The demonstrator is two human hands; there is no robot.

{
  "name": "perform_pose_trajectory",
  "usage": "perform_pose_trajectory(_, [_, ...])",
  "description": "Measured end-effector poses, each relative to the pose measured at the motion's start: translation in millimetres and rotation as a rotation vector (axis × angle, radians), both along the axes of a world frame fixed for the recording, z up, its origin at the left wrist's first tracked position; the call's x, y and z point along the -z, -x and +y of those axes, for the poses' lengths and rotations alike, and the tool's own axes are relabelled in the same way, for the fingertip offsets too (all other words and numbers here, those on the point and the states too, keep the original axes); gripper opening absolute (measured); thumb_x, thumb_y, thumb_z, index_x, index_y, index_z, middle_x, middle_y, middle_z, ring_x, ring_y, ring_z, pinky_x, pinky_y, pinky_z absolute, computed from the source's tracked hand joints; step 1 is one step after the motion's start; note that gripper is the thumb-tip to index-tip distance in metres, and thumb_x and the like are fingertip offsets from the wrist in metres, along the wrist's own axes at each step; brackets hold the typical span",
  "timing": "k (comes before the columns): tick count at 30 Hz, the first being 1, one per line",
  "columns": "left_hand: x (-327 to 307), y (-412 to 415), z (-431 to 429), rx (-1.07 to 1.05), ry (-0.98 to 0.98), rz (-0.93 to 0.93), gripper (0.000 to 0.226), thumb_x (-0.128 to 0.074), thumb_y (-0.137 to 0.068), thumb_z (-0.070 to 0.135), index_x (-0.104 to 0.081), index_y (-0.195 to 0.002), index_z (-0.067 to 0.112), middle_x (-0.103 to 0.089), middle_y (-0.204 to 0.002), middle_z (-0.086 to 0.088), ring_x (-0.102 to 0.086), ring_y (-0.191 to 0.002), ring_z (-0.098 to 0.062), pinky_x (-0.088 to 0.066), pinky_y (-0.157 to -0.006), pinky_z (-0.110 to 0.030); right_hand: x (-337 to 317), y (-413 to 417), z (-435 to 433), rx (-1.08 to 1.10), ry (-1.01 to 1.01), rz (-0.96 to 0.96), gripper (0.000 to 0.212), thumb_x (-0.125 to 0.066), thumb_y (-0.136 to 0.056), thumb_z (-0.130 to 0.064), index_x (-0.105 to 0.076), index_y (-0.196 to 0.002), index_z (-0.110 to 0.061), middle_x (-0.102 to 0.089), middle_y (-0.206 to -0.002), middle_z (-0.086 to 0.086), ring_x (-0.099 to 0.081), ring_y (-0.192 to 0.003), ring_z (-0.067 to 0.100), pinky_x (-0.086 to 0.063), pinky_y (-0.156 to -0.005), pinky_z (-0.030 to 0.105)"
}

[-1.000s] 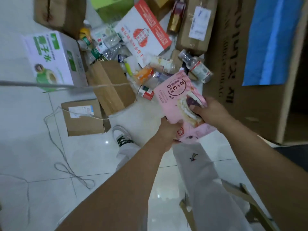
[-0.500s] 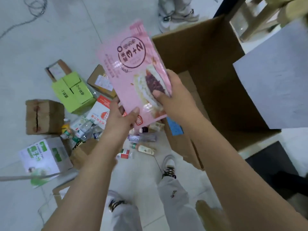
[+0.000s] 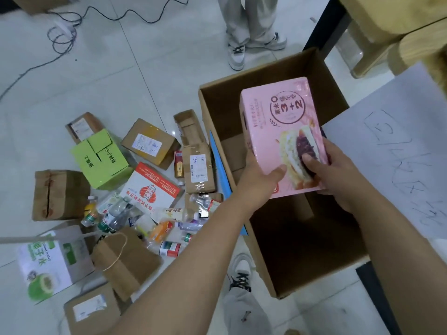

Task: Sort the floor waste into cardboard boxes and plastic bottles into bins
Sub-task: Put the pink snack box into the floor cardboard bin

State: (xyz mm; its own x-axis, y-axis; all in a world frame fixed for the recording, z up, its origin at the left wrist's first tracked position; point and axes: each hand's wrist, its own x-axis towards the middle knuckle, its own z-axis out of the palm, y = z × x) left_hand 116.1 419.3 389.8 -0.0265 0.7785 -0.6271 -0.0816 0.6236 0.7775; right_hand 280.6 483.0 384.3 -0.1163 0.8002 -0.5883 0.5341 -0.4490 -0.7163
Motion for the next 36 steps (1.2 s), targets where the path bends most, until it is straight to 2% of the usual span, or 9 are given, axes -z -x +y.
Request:
perform_pose_trajectory(3, [15.4, 4.6, 12.1, -0.03, 0.043, 0.029, 0.057, -0.057, -0.095, 0.028, -0.027, -0.143, 0.026, -0.055, -0.134, 0.006, -0.056, -0.119, -0.017, -0.05, -0.095, -0.032, 25.0, 6.1, 17.6, -0.007, 0.009, 0.058, 0.036, -0.06, -0.095, -0.039, -0.049, -0.129, -0.038, -0.064, -0.111, -0.017, -0.066, -0.097, 0.008, -0.058, -0.064, 0.024])
perform_pose_trajectory(7, [28.6, 17.9, 14.4, -0.072, 0.102, 0.094, 0.042, -0.054, -0.094, 0.035, -0.042, -0.13, 0.018, -0.059, -0.114, 0.009, -0.057, -0.105, -0.011, -0.048, -0.086, -0.027, 75.0, 53.9, 29.7, 0.004, 0.072, 0.08, 0.031, -0.061, -0.095, -0.022, -0.055, -0.124, -0.032, -0.065, -0.111, -0.008, -0.065, -0.105, 0.013, -0.06, -0.078, 0.034])
perform_pose_trajectory(12, [33.9, 28.0, -4.6, -0.103, 0.117, 0.102, 0.052, -0.049, -0.098, 0.026, -0.031, -0.147, 0.023, -0.045, -0.132, 0.014, -0.045, -0.115, -0.004, -0.037, -0.08, -0.012, 115.0, 90.0, 31.8, -0.015, 0.122, -0.003, 0.031, -0.048, -0.102, -0.014, -0.051, -0.133, -0.02, -0.061, -0.098, -0.007, -0.061, -0.082, 0.005, -0.048, -0.047, 0.011])
perform_pose_trajectory(16, [40.5, 40.9, -21.2, -0.211, 0.123, 0.103, 0.049, -0.048, -0.099, 0.028, -0.037, -0.146, 0.028, -0.044, -0.147, 0.01, -0.043, -0.131, -0.011, -0.039, -0.093, -0.024, 133.7, 91.3, 27.9, 0.154, 0.146, 0.056, 0.048, -0.048, -0.099, -0.004, -0.046, -0.144, -0.022, -0.051, -0.143, 0.002, -0.065, -0.104, 0.014, -0.059, -0.08, 0.029])
perform_pose_trajectory(18, [43.5, 47.3, -30.4, -0.288, 0.119, 0.077, 0.043, -0.049, -0.099, 0.028, -0.044, -0.142, 0.027, -0.051, -0.139, 0.01, -0.05, -0.122, -0.008, -0.044, -0.088, -0.02, 147.2, 90.1, 23.5, 0.104, 0.136, 0.016, 0.036, -0.06, -0.095, -0.021, -0.06, -0.131, -0.022, -0.055, -0.14, 0.003, -0.064, -0.113, 0.021, -0.054, -0.096, 0.039])
perform_pose_trajectory(22, [47.4, 58.7, -53.3, -0.401, 0.127, 0.041, 0.038, -0.051, -0.098, 0.031, -0.05, -0.136, 0.026, -0.055, -0.115, 0.019, -0.053, -0.1, 0.005, -0.044, -0.074, -0.017, 120.1, 102.7, -7.5, 0.233, 0.054, 0.158, 0.053, -0.05, -0.09, 0.002, -0.049, -0.139, -0.02, -0.055, -0.138, 0.006, -0.055, -0.125, 0.022, -0.048, -0.104, 0.038])
perform_pose_trajectory(28, [52.2, 74.7, -99.6, -0.435, 0.159, 0.042, 0.04, -0.05, -0.099, 0.023, -0.048, -0.139, 0.021, -0.053, -0.126, 0.01, -0.052, -0.117, -0.01, -0.047, -0.087, -0.023, 68.9, 138.1, -76.5, 0.132, -0.023, 0.168, 0.06, -0.045, -0.097, 0.004, -0.045, -0.143, -0.035, -0.047, -0.145, -0.016, -0.056, -0.11, -0.012, -0.052, -0.081, 0.014])
perform_pose_trajectory(32, [61.5, 91.0, -135.0, -0.483, 0.162, 0.0, 0.042, -0.048, -0.099, 0.02, -0.046, -0.141, 0.023, -0.052, -0.139, 0.006, -0.049, -0.126, -0.013, -0.041, -0.108, -0.039, 52.2, 166.5, -127.4, 0.081, -0.067, 0.187, 0.052, -0.046, -0.099, -0.002, -0.046, -0.142, -0.032, -0.052, -0.138, -0.02, -0.051, -0.121, -0.007, -0.048, -0.087, 0.008])
perform_pose_trajectory(36, [69.9, 114.5, -176.2, -0.543, 0.155, -0.016, 0.035, -0.048, -0.099, 0.022, -0.053, -0.134, 0.025, -0.059, -0.128, 0.008, -0.057, -0.109, -0.007, -0.046, -0.074, -0.021, 68.9, 198.7, -178.0, 0.046, -0.009, 0.22, 0.052, -0.043, -0.095, 0.008, -0.051, -0.137, -0.022, -0.059, -0.125, -0.017, -0.057, -0.11, -0.009, -0.049, -0.092, 0.013])
